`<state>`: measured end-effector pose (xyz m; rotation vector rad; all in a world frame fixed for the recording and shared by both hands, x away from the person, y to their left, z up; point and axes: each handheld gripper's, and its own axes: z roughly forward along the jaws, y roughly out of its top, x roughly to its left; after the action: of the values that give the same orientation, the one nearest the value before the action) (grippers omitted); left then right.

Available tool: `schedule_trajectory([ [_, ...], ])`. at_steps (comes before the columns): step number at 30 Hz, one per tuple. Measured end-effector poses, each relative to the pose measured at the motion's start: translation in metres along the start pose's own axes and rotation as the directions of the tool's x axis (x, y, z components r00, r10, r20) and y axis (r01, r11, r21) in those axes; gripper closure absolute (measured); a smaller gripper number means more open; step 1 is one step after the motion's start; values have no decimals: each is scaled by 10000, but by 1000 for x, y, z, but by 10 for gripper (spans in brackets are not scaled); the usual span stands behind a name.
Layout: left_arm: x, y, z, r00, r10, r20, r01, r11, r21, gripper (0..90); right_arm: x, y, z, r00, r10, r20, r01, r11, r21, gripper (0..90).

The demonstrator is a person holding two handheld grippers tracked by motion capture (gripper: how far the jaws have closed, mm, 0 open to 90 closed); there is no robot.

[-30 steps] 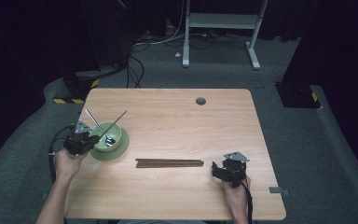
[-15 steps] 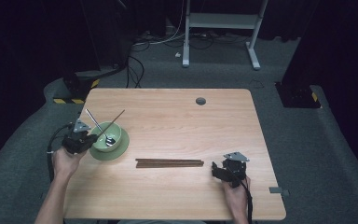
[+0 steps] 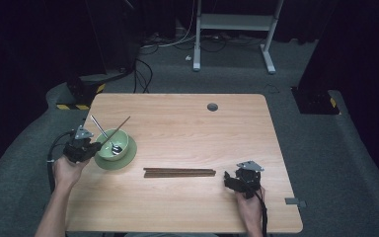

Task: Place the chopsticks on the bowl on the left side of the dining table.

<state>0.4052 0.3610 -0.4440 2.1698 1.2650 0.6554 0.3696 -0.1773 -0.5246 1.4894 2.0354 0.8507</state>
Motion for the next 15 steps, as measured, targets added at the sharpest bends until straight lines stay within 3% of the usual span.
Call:
schedule_trajectory([
  [15,2,-1,-1,10000,-29,85,30,10000,-35,833,0,0,0,10000,-1,-1,1,10000,-1,214],
])
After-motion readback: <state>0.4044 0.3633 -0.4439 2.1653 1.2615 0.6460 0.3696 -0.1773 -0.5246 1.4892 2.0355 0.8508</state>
